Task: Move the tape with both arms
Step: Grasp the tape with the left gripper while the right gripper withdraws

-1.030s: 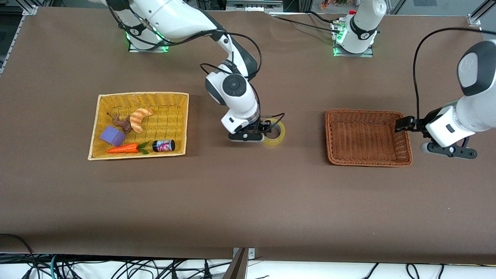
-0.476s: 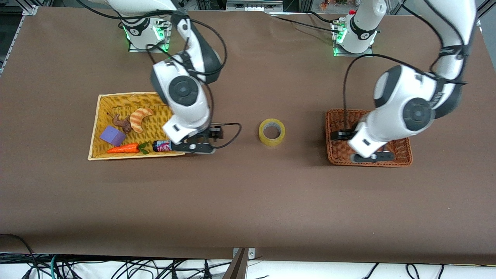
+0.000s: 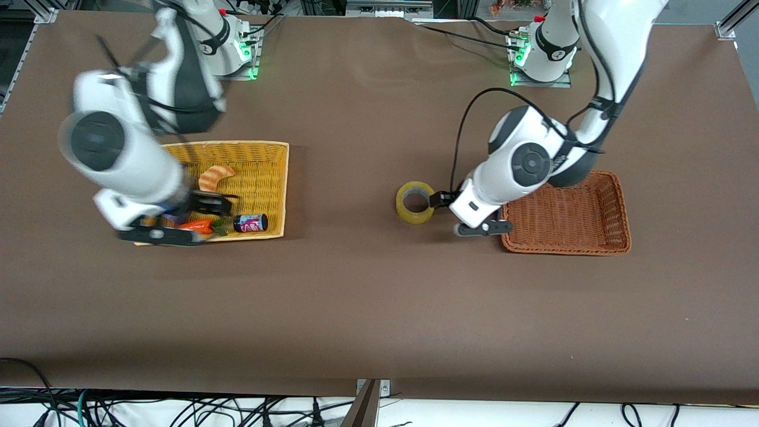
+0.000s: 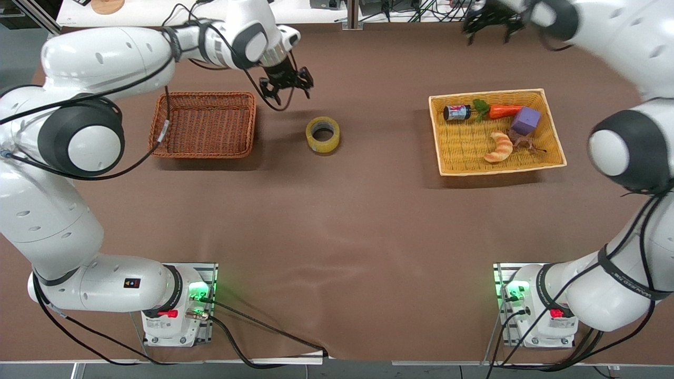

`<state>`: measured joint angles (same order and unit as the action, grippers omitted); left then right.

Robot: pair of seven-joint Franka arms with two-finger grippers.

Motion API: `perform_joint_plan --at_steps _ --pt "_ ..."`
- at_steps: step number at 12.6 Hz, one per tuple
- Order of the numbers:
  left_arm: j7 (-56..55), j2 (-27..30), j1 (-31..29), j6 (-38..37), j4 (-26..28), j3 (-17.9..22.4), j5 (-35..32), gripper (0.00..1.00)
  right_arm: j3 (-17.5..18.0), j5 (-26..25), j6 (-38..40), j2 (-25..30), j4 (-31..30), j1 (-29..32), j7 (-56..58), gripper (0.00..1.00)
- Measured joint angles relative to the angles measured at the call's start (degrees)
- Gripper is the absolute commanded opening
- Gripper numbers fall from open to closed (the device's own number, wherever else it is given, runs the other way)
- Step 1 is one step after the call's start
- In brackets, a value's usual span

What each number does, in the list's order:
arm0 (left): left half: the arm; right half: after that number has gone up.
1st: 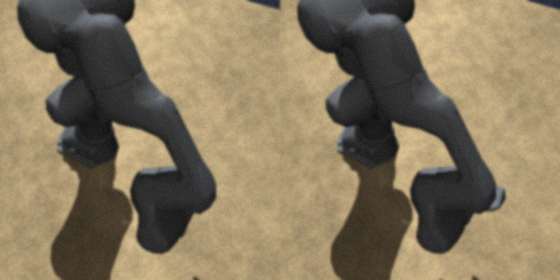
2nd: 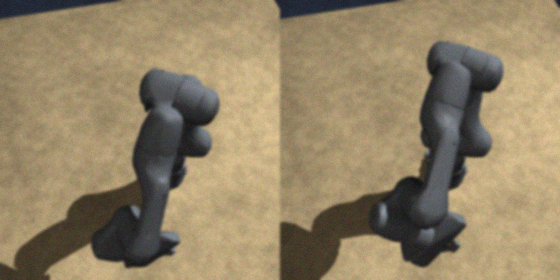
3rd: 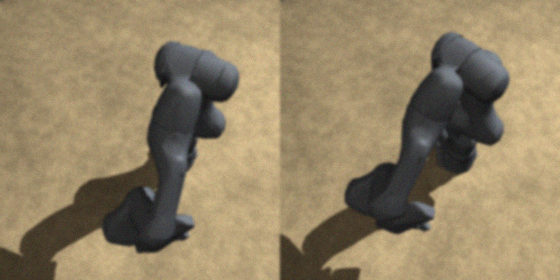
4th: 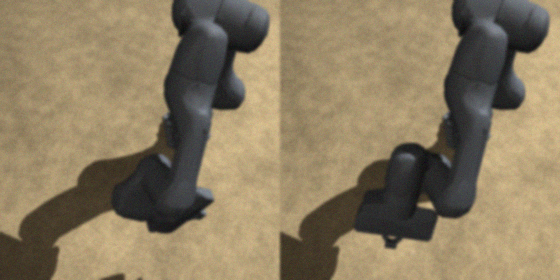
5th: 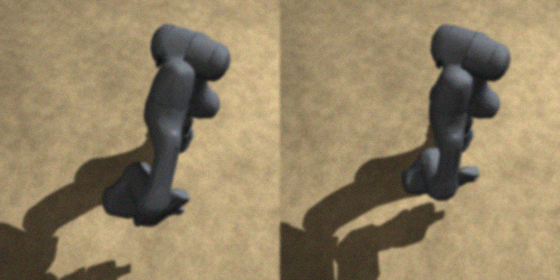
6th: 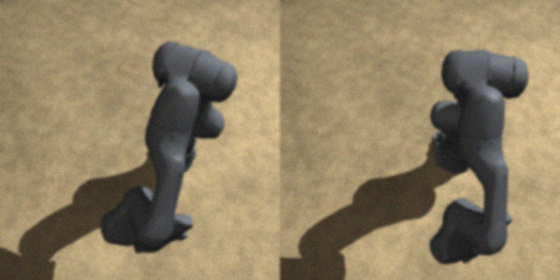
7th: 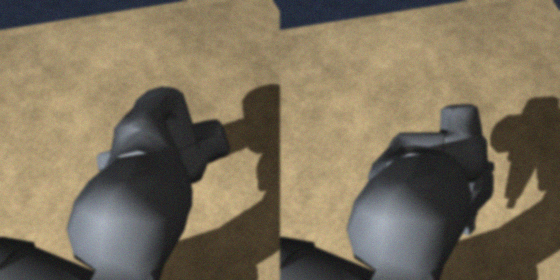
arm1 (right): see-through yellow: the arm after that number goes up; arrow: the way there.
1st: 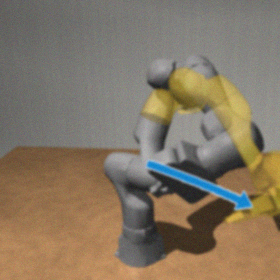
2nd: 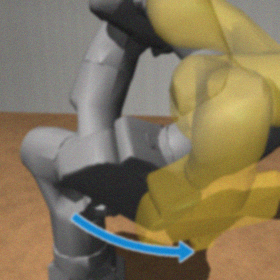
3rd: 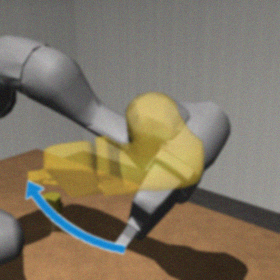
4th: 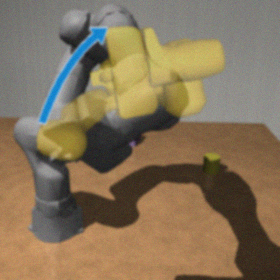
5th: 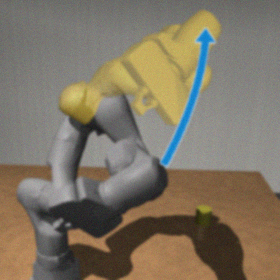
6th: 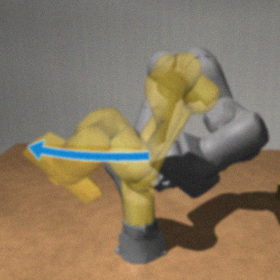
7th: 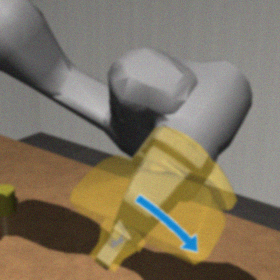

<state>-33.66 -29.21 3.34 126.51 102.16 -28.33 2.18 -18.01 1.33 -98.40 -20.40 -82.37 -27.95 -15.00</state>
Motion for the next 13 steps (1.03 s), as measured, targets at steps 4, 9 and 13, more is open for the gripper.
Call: perform_joint_plan --at_steps 4,9,13 --pt "-7.9 -1.9 1.6 3.4 3.5 -2.4 -10.7 1.0 12.3 0.1 2.9 8.3 -0.9 19.1 12.0 1.0" --pt "-10.6 -4.2 2.3 6.7 4.9 -2.9 -14.2 1.0 17.8 -0.1 5.2 19.7 -13.9 27.1 15.2 1.0" --pt "-14.6 -7.1 2.3 9.0 5.6 -2.8 -21.6 1.0 21.2 -0.1 2.2 22.4 -18.3 30.0 15.1 1.0"
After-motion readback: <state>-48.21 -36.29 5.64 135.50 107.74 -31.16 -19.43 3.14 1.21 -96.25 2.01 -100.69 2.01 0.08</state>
